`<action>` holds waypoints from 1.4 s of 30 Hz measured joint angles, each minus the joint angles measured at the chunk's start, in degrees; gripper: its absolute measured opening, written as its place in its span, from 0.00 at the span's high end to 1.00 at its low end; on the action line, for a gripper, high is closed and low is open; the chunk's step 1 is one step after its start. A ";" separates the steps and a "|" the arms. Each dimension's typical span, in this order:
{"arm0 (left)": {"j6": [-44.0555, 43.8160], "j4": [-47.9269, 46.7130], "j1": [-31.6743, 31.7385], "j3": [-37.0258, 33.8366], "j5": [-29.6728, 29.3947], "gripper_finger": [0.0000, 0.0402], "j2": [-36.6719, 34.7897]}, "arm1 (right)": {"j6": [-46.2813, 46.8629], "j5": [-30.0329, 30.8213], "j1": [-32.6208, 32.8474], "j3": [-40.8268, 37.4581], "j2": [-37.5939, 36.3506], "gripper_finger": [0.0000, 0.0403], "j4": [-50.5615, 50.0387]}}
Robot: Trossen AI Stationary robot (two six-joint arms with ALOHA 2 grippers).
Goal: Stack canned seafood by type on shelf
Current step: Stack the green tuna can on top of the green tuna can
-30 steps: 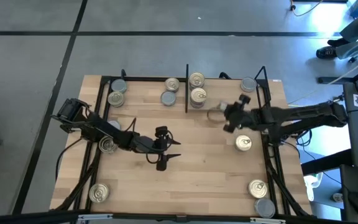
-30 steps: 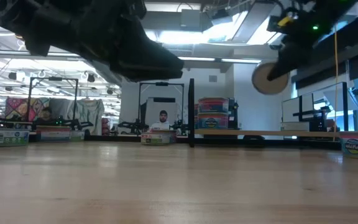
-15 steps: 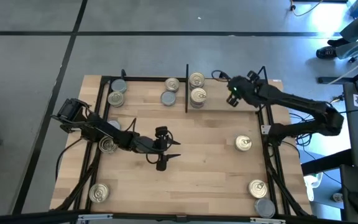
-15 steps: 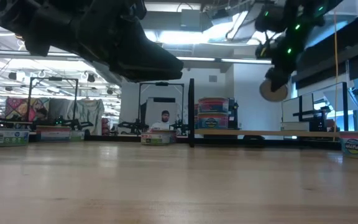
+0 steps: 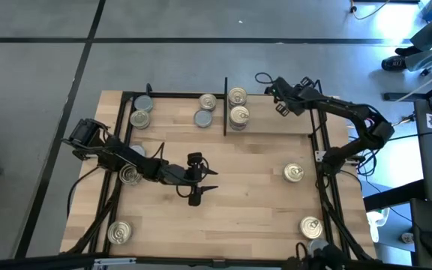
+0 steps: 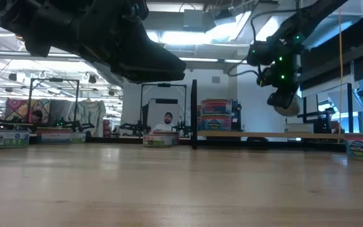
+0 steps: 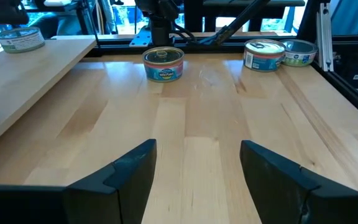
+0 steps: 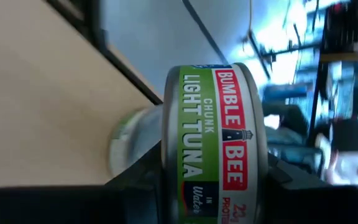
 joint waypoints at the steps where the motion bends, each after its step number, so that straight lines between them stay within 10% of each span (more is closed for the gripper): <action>1: 0.00 0.00 0.00 0.00 0.00 0.43 0.00 | 0.78 0.13 -0.82 0.00 0.42 0.67 0.02; 21: -0.07 -0.02 0.00 0.02 0.02 0.43 0.00 | 4.26 3.14 -6.95 0.00 7.28 0.66 -0.06; 32: -0.15 -0.02 -0.04 0.02 0.04 0.43 0.01 | 3.61 -1.08 -6.93 -0.02 7.30 0.35 -0.34; 42: -0.79 -0.03 -0.04 0.04 0.12 0.43 0.02 | 3.63 -1.00 -6.84 1.67 7.30 0.31 -5.25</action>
